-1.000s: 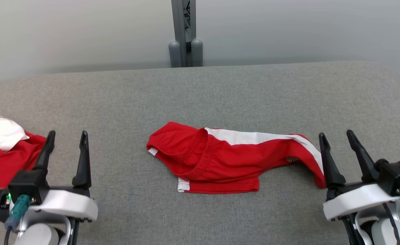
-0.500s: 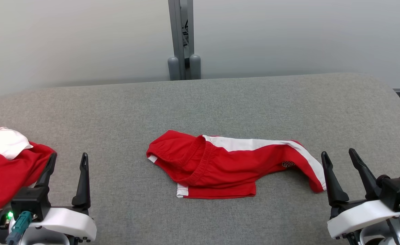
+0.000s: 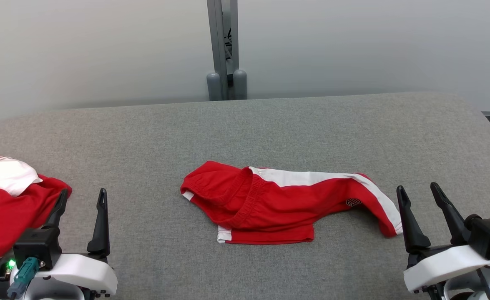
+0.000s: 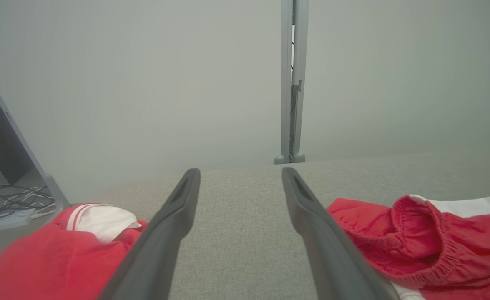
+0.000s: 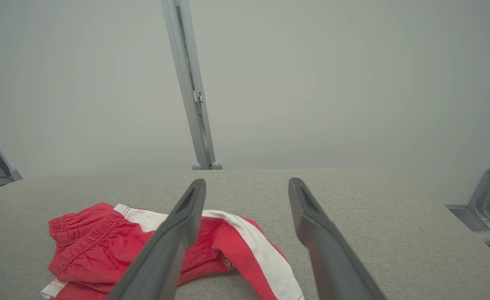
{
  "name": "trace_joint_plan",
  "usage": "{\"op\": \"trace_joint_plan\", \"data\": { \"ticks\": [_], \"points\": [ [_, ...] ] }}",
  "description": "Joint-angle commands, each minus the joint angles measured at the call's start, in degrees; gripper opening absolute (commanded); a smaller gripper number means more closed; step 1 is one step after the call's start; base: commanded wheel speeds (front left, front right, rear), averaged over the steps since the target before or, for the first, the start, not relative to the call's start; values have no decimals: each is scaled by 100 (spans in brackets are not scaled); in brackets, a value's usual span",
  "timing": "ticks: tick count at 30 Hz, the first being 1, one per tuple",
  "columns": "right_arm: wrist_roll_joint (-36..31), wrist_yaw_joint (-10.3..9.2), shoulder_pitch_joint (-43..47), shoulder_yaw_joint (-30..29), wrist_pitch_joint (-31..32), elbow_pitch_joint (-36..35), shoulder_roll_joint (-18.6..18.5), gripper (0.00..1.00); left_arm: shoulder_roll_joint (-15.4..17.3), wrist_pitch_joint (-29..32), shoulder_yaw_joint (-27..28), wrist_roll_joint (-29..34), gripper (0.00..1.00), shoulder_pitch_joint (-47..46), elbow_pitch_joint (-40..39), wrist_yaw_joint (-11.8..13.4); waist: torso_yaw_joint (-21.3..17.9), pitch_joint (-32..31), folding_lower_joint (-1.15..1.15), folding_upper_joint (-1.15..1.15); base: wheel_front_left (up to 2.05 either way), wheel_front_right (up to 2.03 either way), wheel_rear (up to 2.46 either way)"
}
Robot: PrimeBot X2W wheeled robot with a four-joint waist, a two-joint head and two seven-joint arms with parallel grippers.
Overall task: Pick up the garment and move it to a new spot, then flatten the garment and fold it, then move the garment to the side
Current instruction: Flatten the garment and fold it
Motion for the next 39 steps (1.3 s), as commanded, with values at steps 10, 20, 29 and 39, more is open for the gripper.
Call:
{"op": "trace_joint_plan", "data": {
  "ticks": [10, 20, 29, 39],
  "points": [
    [43, 13, -10, -16, 25, -52, -18, 100, -69, 73, -83, 41, 100, -249, -74, 6, 4, 59, 0, 0, 0, 0, 0],
    [56, 13, -258, 150, -13, -65, -20, 100, -891, 786, -1360, 251, 100, -1464, 516, -949, -280, 444, 0, 0, 0, 0, 0],
    [162, 13, -473, 276, -191, 78, -20, 100, -1511, 1236, -1749, -129, 100, -2151, 1764, -1665, -768, 922, 0, 0, 0, 0, 0],
    [224, 13, -654, 280, -393, 264, -20, 100, -1668, 1423, -1759, -402, 100, -2432, 2788, -2037, -923, 1187, 0, 0, 0, 0, 0]
  ]
}}
